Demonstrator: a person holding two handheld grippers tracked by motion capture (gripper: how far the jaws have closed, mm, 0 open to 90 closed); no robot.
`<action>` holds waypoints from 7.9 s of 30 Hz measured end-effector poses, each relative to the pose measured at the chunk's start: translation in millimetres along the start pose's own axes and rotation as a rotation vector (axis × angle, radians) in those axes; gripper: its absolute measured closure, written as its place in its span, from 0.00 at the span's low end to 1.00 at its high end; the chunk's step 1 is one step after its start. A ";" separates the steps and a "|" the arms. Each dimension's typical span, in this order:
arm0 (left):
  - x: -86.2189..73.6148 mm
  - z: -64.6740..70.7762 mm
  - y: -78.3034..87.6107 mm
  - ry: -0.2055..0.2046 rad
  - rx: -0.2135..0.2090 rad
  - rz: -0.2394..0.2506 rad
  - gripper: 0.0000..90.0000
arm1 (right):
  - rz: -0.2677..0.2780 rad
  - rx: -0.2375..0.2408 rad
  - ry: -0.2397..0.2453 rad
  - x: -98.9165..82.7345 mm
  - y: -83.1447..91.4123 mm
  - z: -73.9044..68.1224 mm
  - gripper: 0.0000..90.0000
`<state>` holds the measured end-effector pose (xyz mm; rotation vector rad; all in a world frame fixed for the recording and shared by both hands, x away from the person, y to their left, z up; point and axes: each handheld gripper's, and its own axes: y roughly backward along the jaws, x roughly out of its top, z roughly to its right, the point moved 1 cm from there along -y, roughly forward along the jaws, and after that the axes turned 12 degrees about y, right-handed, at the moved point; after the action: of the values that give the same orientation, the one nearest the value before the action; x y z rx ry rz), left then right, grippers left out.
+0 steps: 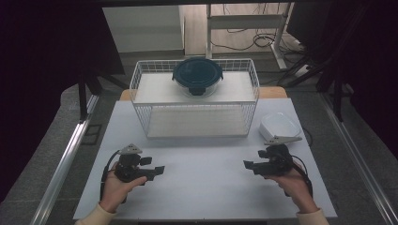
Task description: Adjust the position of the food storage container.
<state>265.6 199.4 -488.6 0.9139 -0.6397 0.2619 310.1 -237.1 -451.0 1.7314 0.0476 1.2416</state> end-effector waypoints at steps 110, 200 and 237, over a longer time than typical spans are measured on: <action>-9.4 -22.7 -3.3 0.042 -0.001 -0.041 0.30 | -0.050 -0.251 -0.394 25.9 15.5 194.1 1.00; -8.0 -18.4 -2.3 0.066 -0.022 -0.029 0.30 | -0.194 0.115 0.009 -1.0 -46.8 9.0 1.00; -6.9 -18.3 1.5 0.075 -0.013 0.001 0.30 | -0.021 0.148 0.032 30.5 -43.4 -24.3 0.99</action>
<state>266.9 215.3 -500.0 0.8871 -0.5724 0.2915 326.8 -181.9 -459.9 1.8331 0.1802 1.2779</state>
